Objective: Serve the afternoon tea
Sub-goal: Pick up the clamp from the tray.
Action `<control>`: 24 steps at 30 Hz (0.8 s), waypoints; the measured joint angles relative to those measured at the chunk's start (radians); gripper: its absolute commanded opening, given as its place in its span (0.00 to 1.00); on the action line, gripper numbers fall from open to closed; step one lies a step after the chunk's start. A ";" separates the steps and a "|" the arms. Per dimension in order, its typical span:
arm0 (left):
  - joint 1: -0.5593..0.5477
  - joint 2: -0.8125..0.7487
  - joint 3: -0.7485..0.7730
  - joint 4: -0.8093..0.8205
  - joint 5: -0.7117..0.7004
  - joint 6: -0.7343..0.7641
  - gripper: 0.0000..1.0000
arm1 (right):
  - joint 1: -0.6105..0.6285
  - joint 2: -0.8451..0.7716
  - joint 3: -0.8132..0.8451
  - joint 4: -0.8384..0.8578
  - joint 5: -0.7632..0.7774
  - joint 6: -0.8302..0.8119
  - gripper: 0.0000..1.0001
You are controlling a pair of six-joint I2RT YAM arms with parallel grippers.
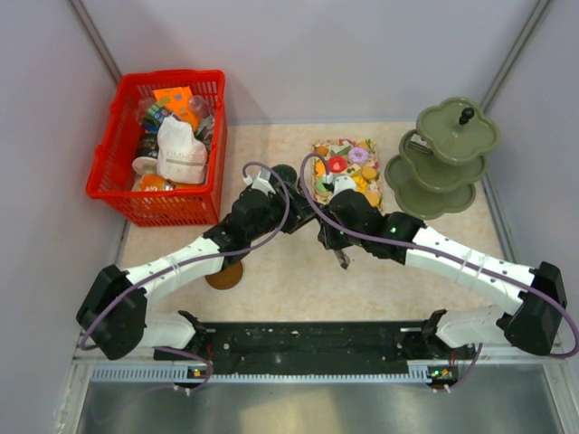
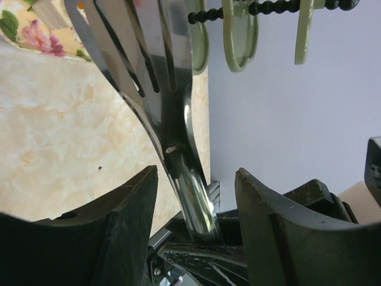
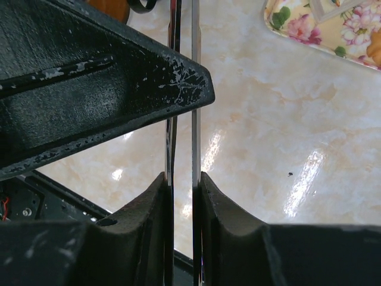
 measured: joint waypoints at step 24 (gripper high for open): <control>0.000 0.048 -0.010 0.051 -0.037 -0.087 0.16 | 0.011 0.012 0.000 -0.004 0.002 -0.024 0.21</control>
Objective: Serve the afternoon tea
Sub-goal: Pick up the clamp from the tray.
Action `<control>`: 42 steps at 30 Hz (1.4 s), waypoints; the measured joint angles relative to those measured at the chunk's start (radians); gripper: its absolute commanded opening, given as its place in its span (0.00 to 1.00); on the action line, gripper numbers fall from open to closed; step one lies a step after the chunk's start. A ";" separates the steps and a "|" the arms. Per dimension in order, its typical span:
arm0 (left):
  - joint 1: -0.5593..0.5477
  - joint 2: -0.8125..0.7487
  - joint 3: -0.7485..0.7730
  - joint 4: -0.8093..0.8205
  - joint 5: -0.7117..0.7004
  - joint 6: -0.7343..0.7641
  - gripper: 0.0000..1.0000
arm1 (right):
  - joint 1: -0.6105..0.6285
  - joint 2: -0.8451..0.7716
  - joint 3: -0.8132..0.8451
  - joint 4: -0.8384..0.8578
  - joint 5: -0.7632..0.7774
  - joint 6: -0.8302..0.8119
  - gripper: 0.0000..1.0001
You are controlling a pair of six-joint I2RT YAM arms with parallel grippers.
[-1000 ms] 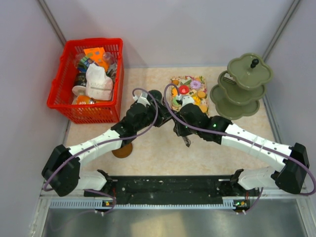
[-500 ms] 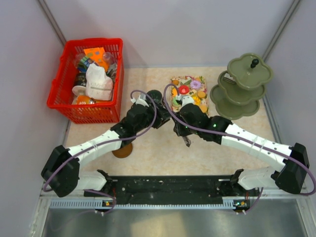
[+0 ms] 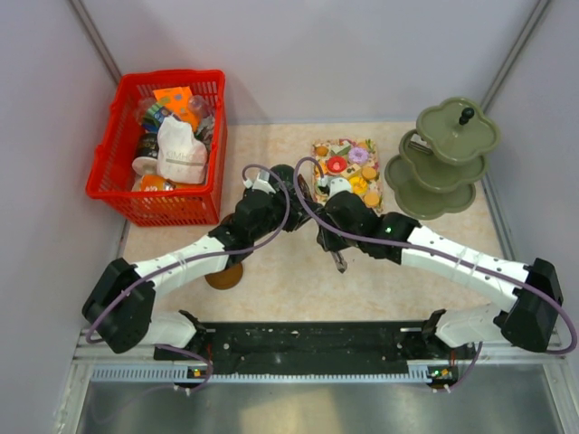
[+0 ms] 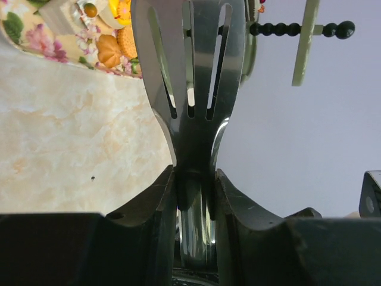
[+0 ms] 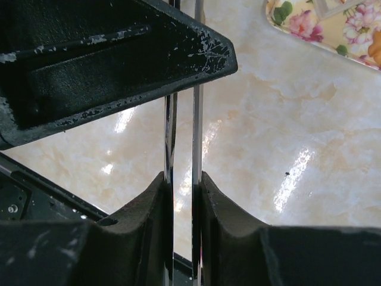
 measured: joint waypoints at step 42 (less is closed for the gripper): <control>0.006 -0.023 -0.088 0.111 -0.014 -0.083 0.49 | 0.004 0.218 0.262 -0.238 0.033 -0.002 0.00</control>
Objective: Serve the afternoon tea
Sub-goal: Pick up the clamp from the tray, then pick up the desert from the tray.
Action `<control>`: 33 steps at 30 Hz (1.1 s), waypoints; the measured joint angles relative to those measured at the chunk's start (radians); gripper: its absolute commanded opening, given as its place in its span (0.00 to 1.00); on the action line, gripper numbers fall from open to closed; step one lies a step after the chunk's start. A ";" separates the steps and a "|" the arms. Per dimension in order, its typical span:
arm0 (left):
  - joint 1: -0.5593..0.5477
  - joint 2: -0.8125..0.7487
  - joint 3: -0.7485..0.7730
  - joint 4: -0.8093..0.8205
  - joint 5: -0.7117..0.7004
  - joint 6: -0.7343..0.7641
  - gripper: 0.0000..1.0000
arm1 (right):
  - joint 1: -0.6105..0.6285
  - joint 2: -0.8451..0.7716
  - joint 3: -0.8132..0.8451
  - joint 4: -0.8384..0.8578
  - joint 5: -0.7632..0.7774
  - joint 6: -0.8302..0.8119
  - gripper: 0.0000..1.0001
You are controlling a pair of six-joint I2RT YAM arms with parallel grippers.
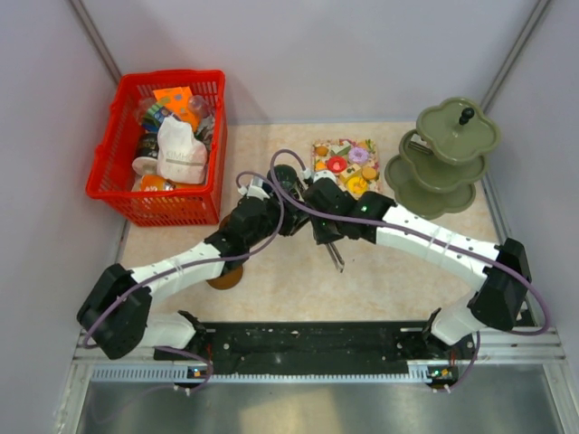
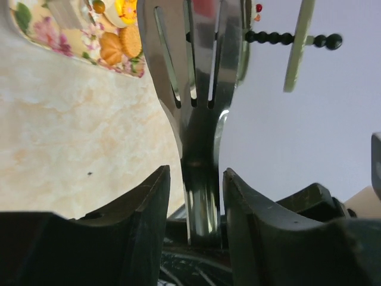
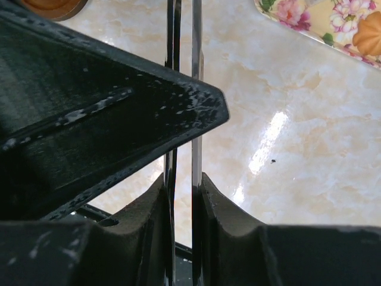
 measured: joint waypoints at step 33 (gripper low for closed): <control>0.275 -0.697 0.135 -0.387 -0.574 1.282 0.84 | -0.228 0.241 0.129 -0.259 -0.082 0.071 0.17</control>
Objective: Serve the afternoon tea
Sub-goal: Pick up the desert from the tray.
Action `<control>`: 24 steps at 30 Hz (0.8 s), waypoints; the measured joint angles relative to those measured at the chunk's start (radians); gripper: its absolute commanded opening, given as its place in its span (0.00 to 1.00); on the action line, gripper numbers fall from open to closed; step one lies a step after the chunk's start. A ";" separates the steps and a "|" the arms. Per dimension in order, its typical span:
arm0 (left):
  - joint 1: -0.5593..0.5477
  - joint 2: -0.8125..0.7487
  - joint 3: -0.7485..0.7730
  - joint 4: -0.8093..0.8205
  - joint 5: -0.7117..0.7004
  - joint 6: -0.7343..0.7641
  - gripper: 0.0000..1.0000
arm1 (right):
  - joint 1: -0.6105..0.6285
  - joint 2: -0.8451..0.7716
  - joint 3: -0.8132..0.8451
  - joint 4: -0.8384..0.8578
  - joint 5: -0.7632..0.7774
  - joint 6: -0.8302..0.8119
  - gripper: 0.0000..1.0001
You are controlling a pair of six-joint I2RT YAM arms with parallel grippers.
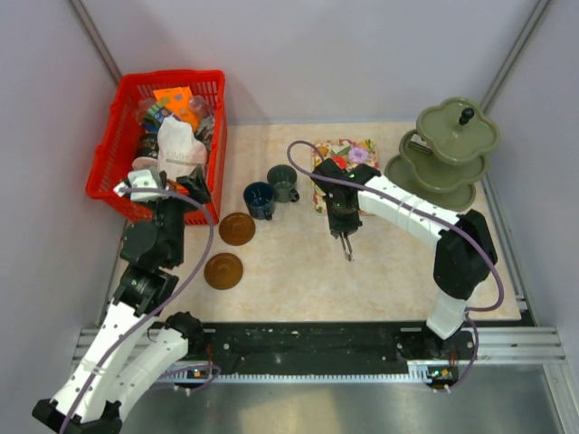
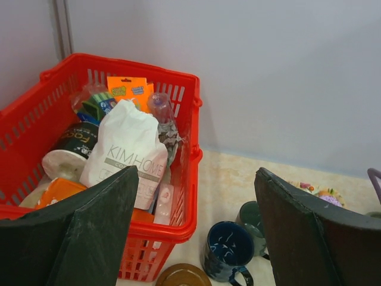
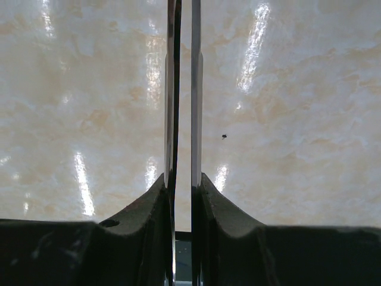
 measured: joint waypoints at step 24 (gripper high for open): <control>-0.106 -0.201 -0.192 0.367 -0.161 0.245 0.83 | -0.002 0.086 0.106 -0.064 0.019 0.102 0.33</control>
